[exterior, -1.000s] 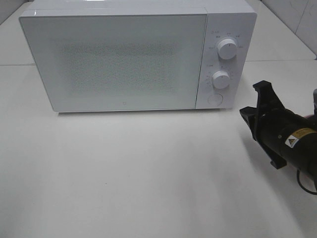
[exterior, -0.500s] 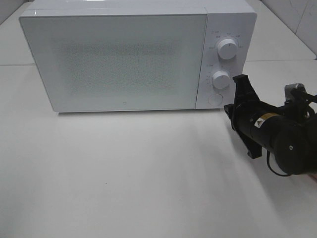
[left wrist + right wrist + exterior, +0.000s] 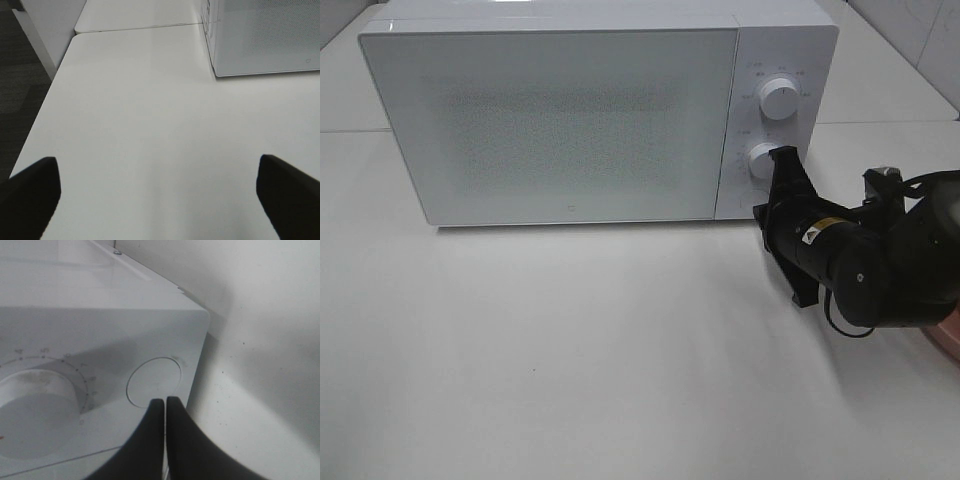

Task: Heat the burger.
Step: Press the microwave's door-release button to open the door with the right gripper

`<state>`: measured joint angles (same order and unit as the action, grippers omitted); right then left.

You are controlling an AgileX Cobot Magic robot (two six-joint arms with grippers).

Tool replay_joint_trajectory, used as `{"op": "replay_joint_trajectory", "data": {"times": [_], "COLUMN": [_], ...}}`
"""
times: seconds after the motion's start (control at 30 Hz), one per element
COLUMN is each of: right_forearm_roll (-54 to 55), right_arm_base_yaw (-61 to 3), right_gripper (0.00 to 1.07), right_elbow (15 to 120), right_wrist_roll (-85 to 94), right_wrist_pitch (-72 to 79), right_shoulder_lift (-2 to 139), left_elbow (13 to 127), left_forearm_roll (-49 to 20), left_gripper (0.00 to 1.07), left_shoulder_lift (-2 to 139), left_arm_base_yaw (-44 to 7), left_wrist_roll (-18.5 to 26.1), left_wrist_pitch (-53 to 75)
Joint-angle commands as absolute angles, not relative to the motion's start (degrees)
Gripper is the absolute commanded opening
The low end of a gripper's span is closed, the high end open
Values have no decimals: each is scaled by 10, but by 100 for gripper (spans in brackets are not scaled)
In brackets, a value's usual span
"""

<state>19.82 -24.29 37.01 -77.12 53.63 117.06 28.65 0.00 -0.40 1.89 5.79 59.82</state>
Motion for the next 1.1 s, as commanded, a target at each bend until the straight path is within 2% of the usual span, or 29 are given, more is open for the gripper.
{"op": "replay_joint_trajectory", "data": {"times": [0.03,1.1], "right_forearm_roll": [205,222], "right_arm_base_yaw": [-244,-242], "right_gripper": [0,0], "right_elbow": [380,412], "right_wrist_roll": [-783,-788], "right_wrist_pitch": [535,536], "right_shoulder_lift": [1176,1210], "left_elbow": [285,285], "left_forearm_roll": [-3,-3], "left_gripper": [101,101], "left_shoulder_lift": [-14,-14], "left_arm_base_yaw": [21,21], "left_wrist_roll": [55,55], "left_wrist_pitch": [593,593]}}
